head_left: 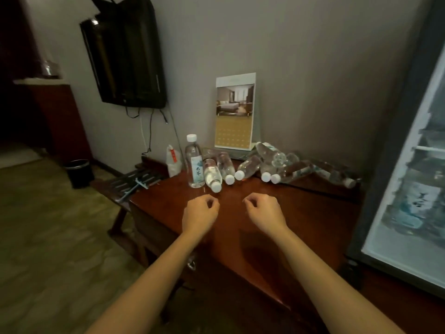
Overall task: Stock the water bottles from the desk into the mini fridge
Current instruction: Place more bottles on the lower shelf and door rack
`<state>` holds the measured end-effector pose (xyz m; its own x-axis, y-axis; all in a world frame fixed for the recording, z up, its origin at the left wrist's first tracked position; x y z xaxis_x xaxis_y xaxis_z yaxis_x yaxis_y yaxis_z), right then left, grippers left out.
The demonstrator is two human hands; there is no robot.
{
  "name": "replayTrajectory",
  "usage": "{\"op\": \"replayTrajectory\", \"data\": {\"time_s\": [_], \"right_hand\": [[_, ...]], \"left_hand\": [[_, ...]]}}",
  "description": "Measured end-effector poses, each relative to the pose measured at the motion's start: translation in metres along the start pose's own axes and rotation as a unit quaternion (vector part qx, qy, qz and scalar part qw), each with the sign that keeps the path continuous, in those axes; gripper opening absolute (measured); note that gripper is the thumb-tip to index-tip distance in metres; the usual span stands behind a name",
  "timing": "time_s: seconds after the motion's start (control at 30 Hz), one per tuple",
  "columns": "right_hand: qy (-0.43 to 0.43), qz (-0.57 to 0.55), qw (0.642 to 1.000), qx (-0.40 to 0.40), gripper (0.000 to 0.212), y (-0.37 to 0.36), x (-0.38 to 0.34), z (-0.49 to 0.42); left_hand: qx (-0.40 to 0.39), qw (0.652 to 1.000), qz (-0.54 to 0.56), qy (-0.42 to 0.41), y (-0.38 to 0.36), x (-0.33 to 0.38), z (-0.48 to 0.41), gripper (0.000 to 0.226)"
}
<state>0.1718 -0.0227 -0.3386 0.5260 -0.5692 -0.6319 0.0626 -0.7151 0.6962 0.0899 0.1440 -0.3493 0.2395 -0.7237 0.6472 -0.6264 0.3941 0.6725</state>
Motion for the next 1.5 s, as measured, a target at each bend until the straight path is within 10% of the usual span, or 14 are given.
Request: {"op": "replayTrajectory", "data": {"time_s": [0.3,0.5,0.83,1.5], "right_hand": [[0.072,0.083,0.987,-0.117,0.030,-0.088,-0.020,-0.077],[0.092,0.127,0.979,-0.130,0.074,-0.119,-0.013,-0.091],[0.099,0.178,0.970,-0.131,0.091,-0.117,-0.004,-0.085],[0.097,0.219,0.958,-0.157,0.084,-0.120,-0.003,-0.078]], "left_hand": [[-0.087,0.967,0.118,0.207,-0.032,-0.090,-0.084,0.075],[-0.047,0.950,0.215,0.219,-0.043,-0.101,-0.132,0.097],[0.009,0.933,0.311,0.182,-0.046,-0.093,-0.163,0.053],[-0.046,0.970,0.231,0.064,-0.026,-0.100,-0.130,0.061]]}}
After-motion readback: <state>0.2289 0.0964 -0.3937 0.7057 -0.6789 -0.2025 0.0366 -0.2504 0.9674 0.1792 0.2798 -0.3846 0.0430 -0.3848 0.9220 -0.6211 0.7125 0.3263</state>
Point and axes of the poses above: each hand's wrist, its own z-axis away from the middle knuckle, its own y-axis out of the back of the hand, x = y × z, the point moved 9 cm from there along -z, towards the middle knuckle, and after that the axes turned 2 degrees about -z, right-handed, at the moved point
